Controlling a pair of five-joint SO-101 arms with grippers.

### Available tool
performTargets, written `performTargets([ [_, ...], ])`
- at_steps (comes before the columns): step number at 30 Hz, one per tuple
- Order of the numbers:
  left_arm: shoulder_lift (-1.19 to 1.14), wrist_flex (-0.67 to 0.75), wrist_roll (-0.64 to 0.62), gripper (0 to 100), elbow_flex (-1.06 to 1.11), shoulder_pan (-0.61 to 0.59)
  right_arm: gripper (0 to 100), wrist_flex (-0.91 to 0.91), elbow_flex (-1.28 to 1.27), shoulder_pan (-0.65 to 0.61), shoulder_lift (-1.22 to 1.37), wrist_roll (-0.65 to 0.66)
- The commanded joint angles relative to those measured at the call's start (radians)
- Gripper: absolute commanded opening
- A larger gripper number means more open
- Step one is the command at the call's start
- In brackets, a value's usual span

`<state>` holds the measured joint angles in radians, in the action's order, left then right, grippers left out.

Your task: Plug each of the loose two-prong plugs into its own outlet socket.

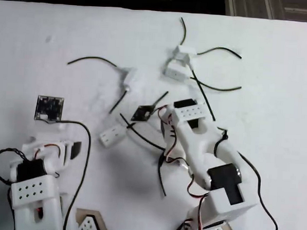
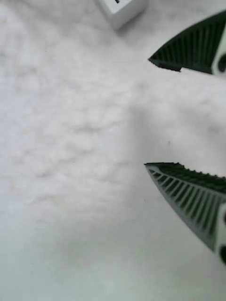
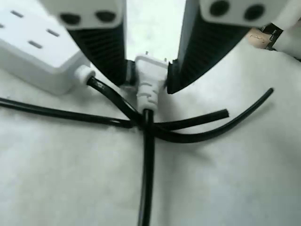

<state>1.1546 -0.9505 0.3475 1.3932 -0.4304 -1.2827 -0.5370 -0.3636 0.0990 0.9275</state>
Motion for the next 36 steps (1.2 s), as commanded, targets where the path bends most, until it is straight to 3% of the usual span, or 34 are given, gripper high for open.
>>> performTargets([
  [1, 0.024, 0.015, 0.002, 31, -0.003, -0.004, 1.8, -0.036, 0.003, -0.008, -0.082, 0.005],
  [8, 0.024, 0.015, 0.002, 31, -0.003, -0.004, 1.7, -0.088, 0.000, 0.004, -0.329, 0.005],
  [14, 0.024, 0.015, 0.002, 31, -0.003, -0.004, 1.7, -0.079, 0.002, 0.120, -0.432, 0.012],
  [19, 0.024, 0.015, 0.002, 31, -0.003, -0.004, 1.7, 0.056, -0.046, 0.254, -0.430, 0.012],
  [28, 0.024, 0.015, 0.002, 31, -0.003, -0.004, 1.9, 0.312, -0.278, 0.271, -0.430, 0.005],
  [34, 0.024, 0.015, 0.002, 31, -0.003, -0.004, 16.5, 0.266, -0.290, 0.268, -0.443, 0.003],
  [36, 0.024, 0.015, 0.002, 31, -0.003, -0.004, 16.9, 0.206, -0.261, 0.263, -0.452, 0.003],
])
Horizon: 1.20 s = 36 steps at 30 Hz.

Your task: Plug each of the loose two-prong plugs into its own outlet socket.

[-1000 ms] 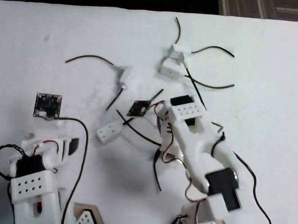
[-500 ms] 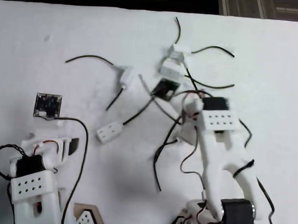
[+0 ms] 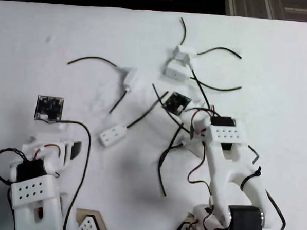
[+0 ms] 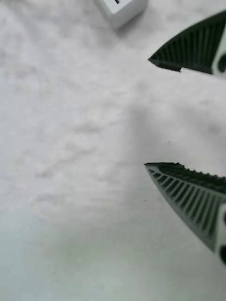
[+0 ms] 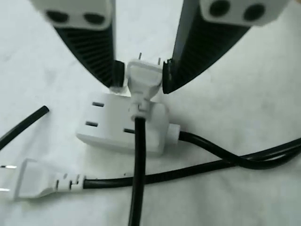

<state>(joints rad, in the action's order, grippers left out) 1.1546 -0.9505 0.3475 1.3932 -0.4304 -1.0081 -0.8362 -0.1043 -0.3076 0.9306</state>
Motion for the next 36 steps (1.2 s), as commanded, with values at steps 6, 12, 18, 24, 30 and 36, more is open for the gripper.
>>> performTargets([
  [6, 0.024, 0.015, 0.002, 31, -0.003, -0.004, 17.0, -0.278, 0.153, 0.013, -0.127, 0.000],
  [12, 0.024, 0.014, 0.002, 31, -0.003, -0.004, 17.0, -0.193, 0.153, 0.031, -0.081, 0.008],
  [18, 0.024, 0.014, 0.002, 31, -0.003, -0.004, 16.3, -0.077, 0.158, 0.044, 0.061, 0.006],
  [24, 0.024, 0.014, 0.002, 31, -0.003, -0.004, 10.9, -0.033, 0.158, 0.048, 0.139, 0.009],
  [30, 0.024, 0.014, 0.002, 31, -0.003, -0.004, 10.7, -0.033, 0.155, 0.042, 0.151, 0.009],
  [36, 0.024, 0.014, 0.002, 31, -0.003, -0.004, 8.1, -0.070, 0.143, 0.001, 0.151, 0.005],
])
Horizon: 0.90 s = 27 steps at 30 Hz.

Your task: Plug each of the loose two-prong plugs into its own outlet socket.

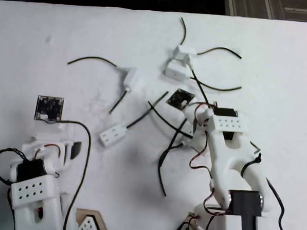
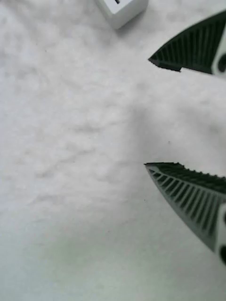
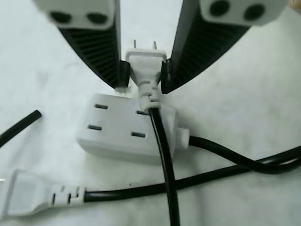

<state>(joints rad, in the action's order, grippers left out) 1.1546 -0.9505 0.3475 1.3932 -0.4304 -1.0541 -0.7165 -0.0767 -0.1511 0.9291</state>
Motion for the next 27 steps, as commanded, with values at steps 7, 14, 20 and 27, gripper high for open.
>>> performTargets([
  [7, 0.024, 0.014, 0.002, 31, -0.002, -0.005, 1.7, -0.097, 0.021, -0.070, -0.013, 0.006],
  [14, 0.024, 0.014, 0.002, 31, -0.002, -0.005, 8.4, -0.160, 0.023, -0.168, -0.012, -0.057],
  [20, 0.024, 0.014, 0.002, 31, -0.002, -0.005, 18.0, -0.292, 0.106, -0.170, -0.015, -0.075],
  [27, 0.024, 0.014, 0.002, 31, -0.002, -0.005, 13.0, -0.386, 0.169, -0.125, -0.012, -0.063],
])
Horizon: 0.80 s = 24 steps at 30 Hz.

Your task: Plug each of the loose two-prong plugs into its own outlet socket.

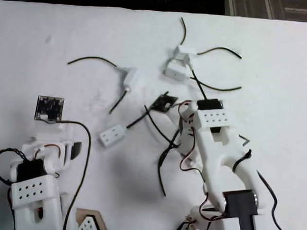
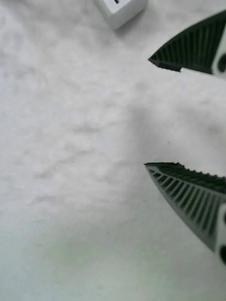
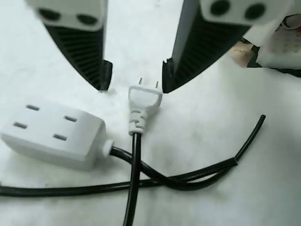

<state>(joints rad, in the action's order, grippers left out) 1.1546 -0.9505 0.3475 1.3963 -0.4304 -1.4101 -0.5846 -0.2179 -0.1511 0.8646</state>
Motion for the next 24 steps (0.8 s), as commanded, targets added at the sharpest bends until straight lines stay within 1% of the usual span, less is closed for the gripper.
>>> performTargets([
  [1, 0.024, 0.014, 0.002, 31, -0.005, -0.005, 10.9, -0.041, 0.037, 0.013, -0.007, 0.020],
  [3, 0.024, 0.014, 0.002, 31, -0.005, -0.005, 8.6, -0.058, 0.025, 0.005, -0.008, 0.041],
  [6, 0.024, 0.014, 0.002, 31, -0.005, -0.005, 11.0, -0.047, -0.011, -0.015, -0.005, 0.040],
  [9, 0.024, 0.014, 0.002, 31, -0.005, -0.005, 12.9, 0.007, -0.061, -0.024, -0.004, 0.040],
  [16, 0.024, 0.014, 0.002, 31, -0.005, -0.005, 13.3, 0.145, -0.140, -0.016, -0.002, 0.038],
  [24, 0.024, 0.014, 0.002, 31, -0.005, -0.005, 13.2, 0.194, -0.176, -0.021, -0.002, 0.040],
])
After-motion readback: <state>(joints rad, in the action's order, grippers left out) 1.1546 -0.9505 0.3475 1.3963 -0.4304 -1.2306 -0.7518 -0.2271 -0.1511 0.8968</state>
